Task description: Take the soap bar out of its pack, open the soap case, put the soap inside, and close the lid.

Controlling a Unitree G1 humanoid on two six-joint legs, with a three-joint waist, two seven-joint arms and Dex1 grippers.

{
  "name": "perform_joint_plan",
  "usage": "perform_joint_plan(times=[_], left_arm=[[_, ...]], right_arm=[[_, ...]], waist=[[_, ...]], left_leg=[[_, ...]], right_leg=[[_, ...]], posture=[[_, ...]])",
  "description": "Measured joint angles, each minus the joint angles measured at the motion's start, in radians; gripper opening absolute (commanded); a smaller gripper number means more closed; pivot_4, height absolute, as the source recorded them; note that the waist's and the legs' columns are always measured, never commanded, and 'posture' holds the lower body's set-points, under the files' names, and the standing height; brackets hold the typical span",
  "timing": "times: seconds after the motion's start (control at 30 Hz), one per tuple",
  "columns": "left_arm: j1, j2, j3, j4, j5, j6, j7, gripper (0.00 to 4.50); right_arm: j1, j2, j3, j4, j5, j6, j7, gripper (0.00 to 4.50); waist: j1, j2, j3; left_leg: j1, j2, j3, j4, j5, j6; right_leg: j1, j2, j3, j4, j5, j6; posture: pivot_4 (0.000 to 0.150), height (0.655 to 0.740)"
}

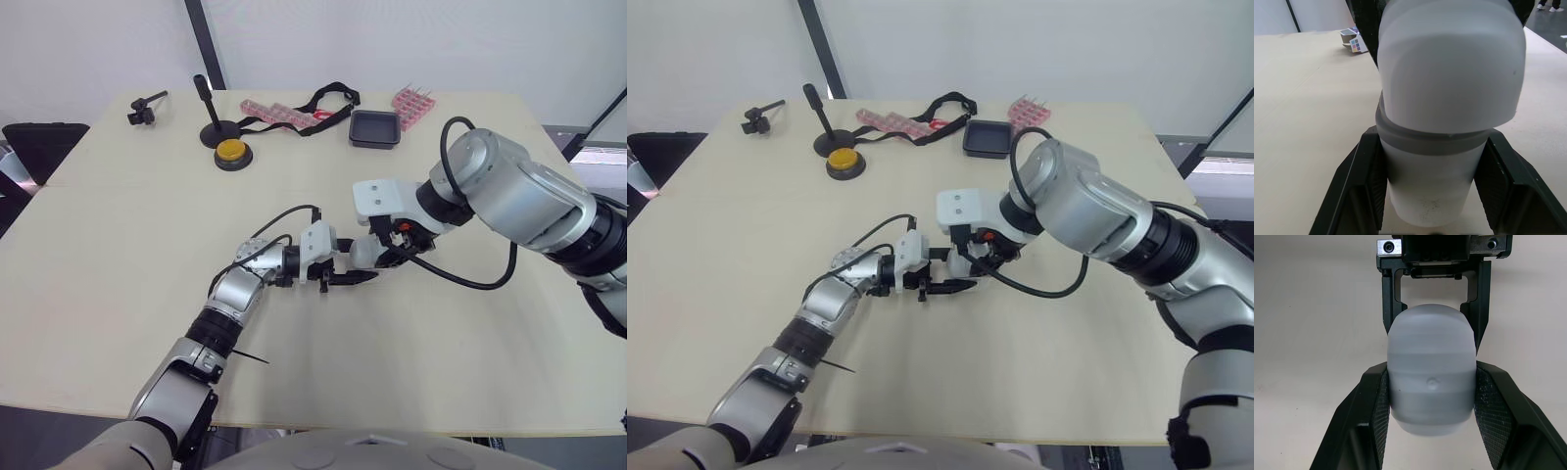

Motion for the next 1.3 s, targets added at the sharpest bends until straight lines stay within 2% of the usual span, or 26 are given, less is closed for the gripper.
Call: perform_joint_plan(times=[1.3], left_arm=[[-0.004,-0.006,-0.001,0.002,0.008,0.008,0.011,1.96]], right_arm=[[-0.006,-0.032,0.003,0.047,0.013,0.011,0.002,1.95]], waist=[[0.0,-0.001,-0.001]], left_leg=[[0.001,0.0,0.0,0.0,0.0,-0.001]], right_leg=[[0.002,0.0,0.0,0.0,0.0,0.0]], posture=[[0.15,0.7291]])
